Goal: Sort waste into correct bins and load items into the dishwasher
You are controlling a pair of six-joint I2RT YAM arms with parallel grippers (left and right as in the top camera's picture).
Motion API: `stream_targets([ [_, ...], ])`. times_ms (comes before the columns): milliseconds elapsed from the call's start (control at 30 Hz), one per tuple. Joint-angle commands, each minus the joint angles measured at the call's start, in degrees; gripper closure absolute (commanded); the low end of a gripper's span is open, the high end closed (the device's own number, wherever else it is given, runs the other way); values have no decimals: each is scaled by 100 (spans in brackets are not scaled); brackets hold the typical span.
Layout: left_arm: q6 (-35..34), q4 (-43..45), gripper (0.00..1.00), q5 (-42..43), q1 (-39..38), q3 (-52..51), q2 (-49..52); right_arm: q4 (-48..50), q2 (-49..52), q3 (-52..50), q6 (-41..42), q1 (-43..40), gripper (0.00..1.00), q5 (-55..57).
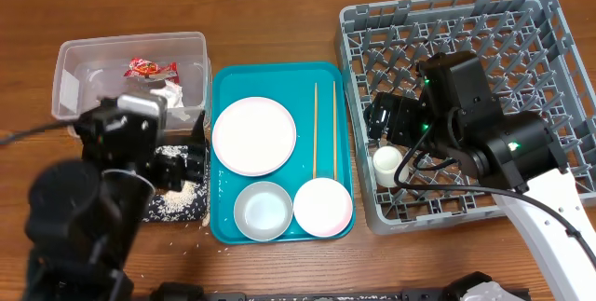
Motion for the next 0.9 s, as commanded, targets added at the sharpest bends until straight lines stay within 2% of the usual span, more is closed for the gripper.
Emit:
stream_targets([
  [0, 146, 866, 0, 173, 96, -1493, -848, 31, -9, -4, 7, -15, 0, -11],
  [67, 140, 1598, 0, 291, 96, -2557, -1436, 28, -9, -4, 7, -15, 0, -11],
  [167, 142, 2105, 0, 570, 96, -3416, -1989, 28, -9, -4, 7, -15, 0, -11],
  [367, 142, 2470, 0, 802, 96, -4732, -3261, 28, -9, -4, 7, -15, 0, -11],
  [600, 142, 2490, 0, 820, 94, -5388, -4275, 28, -9, -4, 7, -15, 0, -11],
  [867, 76, 2616, 0, 859, 96, -5731, -4256, 28, -9, -4, 7, -15, 0, -11],
])
